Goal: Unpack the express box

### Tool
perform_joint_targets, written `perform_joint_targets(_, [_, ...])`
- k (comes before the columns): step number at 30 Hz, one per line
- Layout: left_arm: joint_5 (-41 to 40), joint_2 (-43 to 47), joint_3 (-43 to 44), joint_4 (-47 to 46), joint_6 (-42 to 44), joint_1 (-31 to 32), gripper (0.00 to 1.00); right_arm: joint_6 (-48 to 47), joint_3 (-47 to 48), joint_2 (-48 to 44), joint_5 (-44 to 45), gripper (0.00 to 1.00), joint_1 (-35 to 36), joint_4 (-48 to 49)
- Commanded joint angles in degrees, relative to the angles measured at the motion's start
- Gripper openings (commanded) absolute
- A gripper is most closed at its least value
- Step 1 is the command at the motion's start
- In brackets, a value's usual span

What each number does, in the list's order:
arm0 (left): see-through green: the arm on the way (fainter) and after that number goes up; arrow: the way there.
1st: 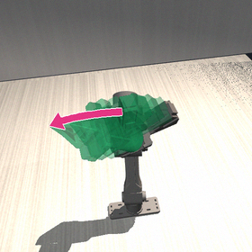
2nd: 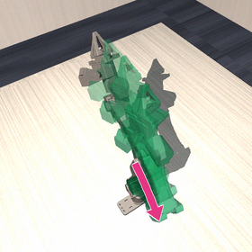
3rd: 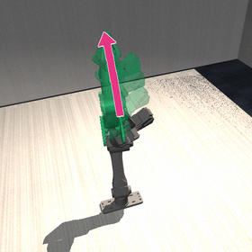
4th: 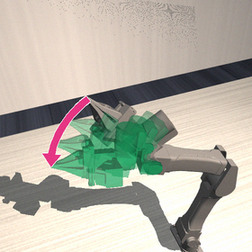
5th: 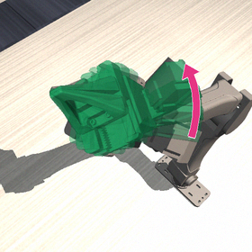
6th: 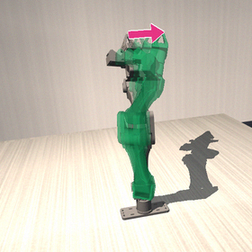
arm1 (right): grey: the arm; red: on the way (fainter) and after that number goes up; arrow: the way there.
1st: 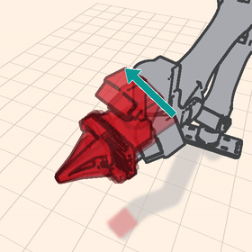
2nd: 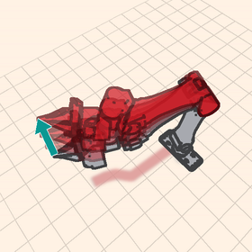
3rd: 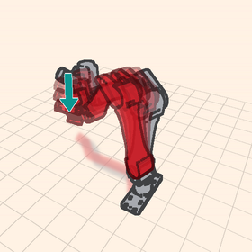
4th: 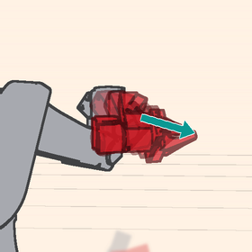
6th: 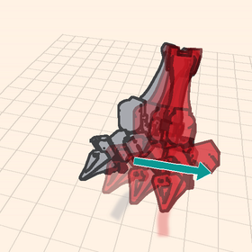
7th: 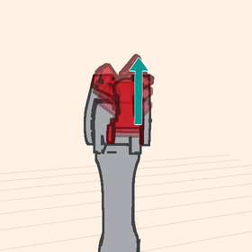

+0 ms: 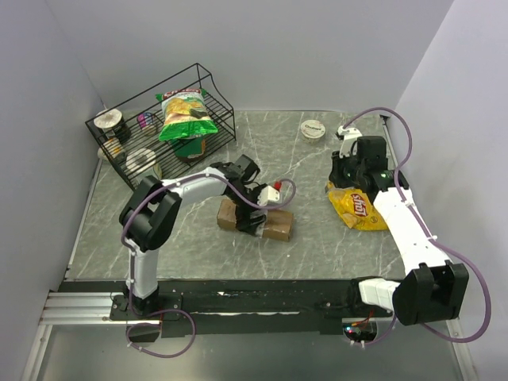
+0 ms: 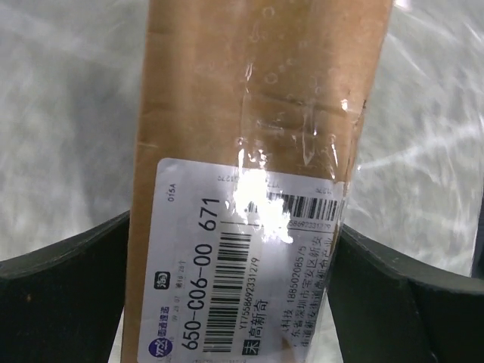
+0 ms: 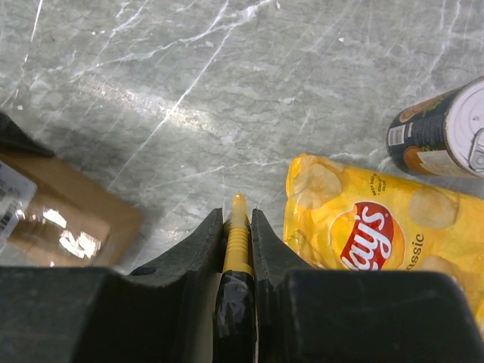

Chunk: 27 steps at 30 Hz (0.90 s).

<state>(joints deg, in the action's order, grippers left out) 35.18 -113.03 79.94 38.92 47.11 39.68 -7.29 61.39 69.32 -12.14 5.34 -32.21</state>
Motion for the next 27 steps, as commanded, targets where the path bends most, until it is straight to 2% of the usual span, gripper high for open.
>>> perform_joint_targets(1, [-7.7,4.5,-2.9,-9.6,-25.0,-3.1,0.99,-0.3,2.9,2.7,0.0,0.0,1.3,2.0])
perform_joint_targets(5, [-12.2,6.4,-5.2,-12.2,-38.5,-4.8,0.99,-0.4,8.0,5.6,1.9,0.0,5.5,2.9])
perform_joint_targets(10, [-13.6,7.8,-9.6,-13.5,-45.3,-4.5,0.98,3.1,12.5,8.1,4.5,0.0,12.0,4.2])
perform_joint_targets(14, [-12.5,6.9,-10.6,-13.4,-46.8,-4.7,0.96,6.4,14.9,8.8,5.7,0.0,16.1,8.0])
perform_joint_targets(17, [-12.3,6.5,-11.7,-14.5,-48.9,-4.6,0.97,6.5,11.4,8.0,7.9,0.0,18.7,14.9])
perform_joint_targets(27, [-12.0,5.4,-13.8,-16.2,-48.0,-4.9,0.97,7.0,10.7,13.8,1.8,0.0,21.4,15.4])
